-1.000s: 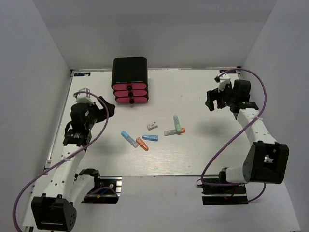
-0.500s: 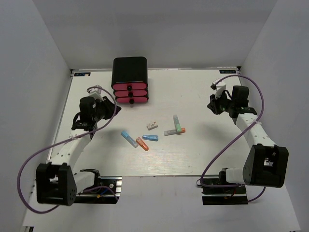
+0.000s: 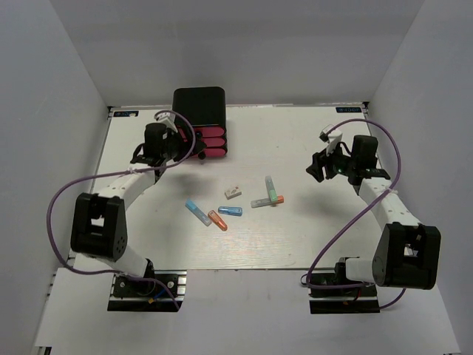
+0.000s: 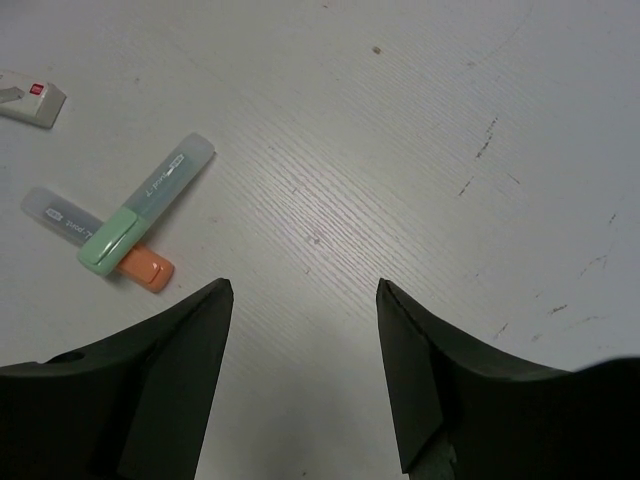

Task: Sort the stationery into containers
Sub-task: Open the drawer in the storage box.

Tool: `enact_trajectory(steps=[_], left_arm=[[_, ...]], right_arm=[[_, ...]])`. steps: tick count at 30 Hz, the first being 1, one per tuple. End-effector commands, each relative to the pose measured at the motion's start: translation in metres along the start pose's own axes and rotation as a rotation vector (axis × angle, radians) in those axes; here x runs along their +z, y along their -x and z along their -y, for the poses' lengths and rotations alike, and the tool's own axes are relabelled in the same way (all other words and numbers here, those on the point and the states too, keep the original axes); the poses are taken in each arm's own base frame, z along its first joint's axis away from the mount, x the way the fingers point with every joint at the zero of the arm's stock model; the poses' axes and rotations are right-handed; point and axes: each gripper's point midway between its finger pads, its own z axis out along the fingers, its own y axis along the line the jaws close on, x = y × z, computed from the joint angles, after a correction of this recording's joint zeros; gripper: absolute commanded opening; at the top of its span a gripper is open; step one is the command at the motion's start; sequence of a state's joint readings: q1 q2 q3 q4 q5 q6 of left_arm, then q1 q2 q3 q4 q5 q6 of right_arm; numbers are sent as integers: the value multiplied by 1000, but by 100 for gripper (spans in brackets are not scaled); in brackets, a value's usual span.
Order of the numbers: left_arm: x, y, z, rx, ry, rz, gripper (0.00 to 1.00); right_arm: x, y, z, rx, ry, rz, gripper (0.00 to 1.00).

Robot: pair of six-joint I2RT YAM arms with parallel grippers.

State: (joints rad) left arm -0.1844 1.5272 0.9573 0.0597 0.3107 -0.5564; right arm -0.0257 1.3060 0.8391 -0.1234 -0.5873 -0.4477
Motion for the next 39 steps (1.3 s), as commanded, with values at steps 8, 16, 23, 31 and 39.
enact_trajectory(steps=[8, 16, 23, 31, 39], left_arm=[[39, 50, 0, 97, 95, 64, 74], [43, 45, -7, 105, 134, 50, 42], [37, 35, -2, 112, 106, 46, 22], [-6, -6, 6, 124, 67, -8, 21], [-18, -16, 1, 121, 83, -14, 77]], right_arm=[[4, 16, -4, -57, 14, 56, 66], [5, 15, -3, -60, 10, 54, 66], [9, 11, -25, -157, 108, 46, 64], [5, -23, -76, -403, 337, -12, 90], [20, -19, -99, -445, 442, -11, 90]])
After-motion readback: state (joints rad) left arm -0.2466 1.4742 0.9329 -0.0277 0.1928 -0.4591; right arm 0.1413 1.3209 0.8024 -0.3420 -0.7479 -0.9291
